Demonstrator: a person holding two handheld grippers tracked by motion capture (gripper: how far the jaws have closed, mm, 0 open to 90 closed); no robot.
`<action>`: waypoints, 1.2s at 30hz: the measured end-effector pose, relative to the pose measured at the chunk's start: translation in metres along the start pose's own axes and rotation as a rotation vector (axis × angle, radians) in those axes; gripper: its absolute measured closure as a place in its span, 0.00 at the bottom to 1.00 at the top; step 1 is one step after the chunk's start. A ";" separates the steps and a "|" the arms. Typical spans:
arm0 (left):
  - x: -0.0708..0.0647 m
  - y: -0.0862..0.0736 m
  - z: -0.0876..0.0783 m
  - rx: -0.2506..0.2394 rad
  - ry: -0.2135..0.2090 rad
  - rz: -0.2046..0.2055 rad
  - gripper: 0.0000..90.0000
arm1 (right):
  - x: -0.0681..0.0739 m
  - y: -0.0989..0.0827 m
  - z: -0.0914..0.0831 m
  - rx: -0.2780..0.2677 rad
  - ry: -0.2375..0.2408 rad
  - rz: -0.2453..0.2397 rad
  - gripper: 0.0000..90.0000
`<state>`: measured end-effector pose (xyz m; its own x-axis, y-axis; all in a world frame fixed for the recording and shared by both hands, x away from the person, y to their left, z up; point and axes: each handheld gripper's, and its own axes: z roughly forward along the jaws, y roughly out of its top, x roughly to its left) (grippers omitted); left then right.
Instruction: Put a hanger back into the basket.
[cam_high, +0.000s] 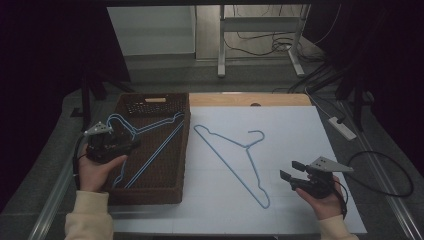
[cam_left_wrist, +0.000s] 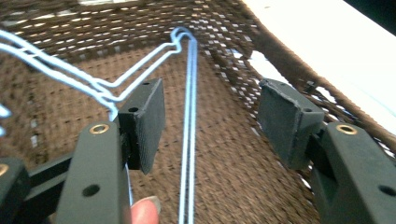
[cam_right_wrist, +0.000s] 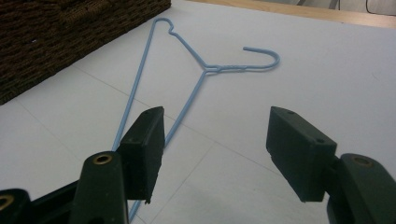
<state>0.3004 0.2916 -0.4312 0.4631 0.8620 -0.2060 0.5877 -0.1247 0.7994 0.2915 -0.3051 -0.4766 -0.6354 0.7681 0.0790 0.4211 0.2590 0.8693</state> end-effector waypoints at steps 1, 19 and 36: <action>-0.002 0.000 0.000 0.001 -0.010 0.007 0.45 | 0.000 0.000 0.000 0.001 -0.001 -0.004 0.42; -0.053 -0.015 -0.025 -0.069 -0.102 0.107 0.41 | 0.005 0.002 0.006 0.028 0.011 -0.030 0.42; -0.075 -0.029 -0.018 -0.051 -0.118 0.132 0.40 | 0.008 0.003 0.007 0.035 0.005 -0.036 0.42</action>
<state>0.2366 0.2393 -0.4282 0.6105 0.7756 -0.1603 0.4836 -0.2048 0.8510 0.2929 -0.2941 -0.4766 -0.6535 0.7552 0.0502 0.4204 0.3071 0.8538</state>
